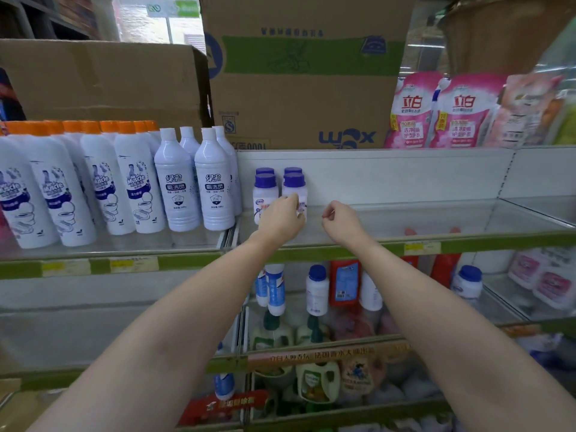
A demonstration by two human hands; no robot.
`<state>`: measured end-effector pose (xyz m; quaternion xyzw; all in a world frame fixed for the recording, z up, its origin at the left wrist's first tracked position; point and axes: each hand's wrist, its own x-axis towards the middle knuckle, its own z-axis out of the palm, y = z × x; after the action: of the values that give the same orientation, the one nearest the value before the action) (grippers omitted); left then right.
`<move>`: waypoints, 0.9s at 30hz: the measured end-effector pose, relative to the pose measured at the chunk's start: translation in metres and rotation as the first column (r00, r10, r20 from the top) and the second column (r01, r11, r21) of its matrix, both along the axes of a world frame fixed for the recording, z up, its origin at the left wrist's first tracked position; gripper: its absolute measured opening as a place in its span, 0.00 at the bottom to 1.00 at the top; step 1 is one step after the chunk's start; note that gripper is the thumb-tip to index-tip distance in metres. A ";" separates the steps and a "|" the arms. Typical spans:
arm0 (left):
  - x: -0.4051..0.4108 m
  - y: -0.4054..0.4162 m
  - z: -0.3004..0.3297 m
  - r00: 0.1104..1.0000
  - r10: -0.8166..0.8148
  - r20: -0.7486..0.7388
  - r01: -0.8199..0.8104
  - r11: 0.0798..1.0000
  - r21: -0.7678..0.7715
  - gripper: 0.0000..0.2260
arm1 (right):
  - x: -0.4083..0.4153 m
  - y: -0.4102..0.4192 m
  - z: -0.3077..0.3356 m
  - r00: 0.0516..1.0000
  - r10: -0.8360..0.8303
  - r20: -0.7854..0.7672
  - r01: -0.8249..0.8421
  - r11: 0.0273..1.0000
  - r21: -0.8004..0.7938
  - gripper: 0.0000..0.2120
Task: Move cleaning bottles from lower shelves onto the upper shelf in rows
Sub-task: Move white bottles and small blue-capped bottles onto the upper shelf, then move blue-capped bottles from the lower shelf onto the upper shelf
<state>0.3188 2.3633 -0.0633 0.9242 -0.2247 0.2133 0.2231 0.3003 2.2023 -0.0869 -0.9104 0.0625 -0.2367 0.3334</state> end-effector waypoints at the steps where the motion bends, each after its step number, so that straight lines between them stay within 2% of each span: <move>1: -0.007 0.001 -0.004 1.000 -0.015 -0.001 0.015 1.000 0.014 0.06 | -0.009 0.002 -0.002 1.000 -0.006 0.000 0.006 1.000 -0.006 0.06; 6: -0.037 0.008 -0.031 0.996 -0.084 -0.036 0.086 0.993 0.080 0.06 | -0.059 0.004 -0.027 0.998 -0.037 -0.046 0.036 0.999 -0.025 0.03; 11: -0.057 0.018 -0.079 0.969 -0.137 -0.204 0.163 0.980 0.118 0.05 | -0.100 0.006 -0.064 0.986 -0.102 -0.131 0.100 0.995 -0.024 0.03; 14: -0.068 0.026 -0.114 0.950 -0.150 -0.275 0.184 0.978 0.103 0.08 | -0.120 0.007 -0.086 0.972 -0.119 -0.201 0.113 0.993 -0.041 0.04; 16: -0.076 0.029 -0.131 0.935 -0.150 -0.322 0.189 0.977 0.094 0.05 | -0.130 0.007 -0.099 0.963 -0.122 -0.240 0.115 0.992 -0.044 0.04; 21: -0.083 0.032 -0.155 0.910 -0.168 -0.380 0.201 0.978 0.049 0.05 | -0.142 0.009 -0.127 0.947 -0.124 -0.296 0.126 0.992 -0.012 0.03; 27: -0.069 0.030 -0.177 0.870 -0.114 -0.480 0.116 0.993 -0.026 0.04 | -0.123 0.009 -0.154 0.940 -0.102 -0.327 0.120 0.992 0.036 0.03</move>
<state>0.2500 2.3937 -0.2407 0.9336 -0.2174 -0.0368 0.2823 0.1771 2.2113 -0.2411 -0.9225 0.1742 -0.1004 0.3296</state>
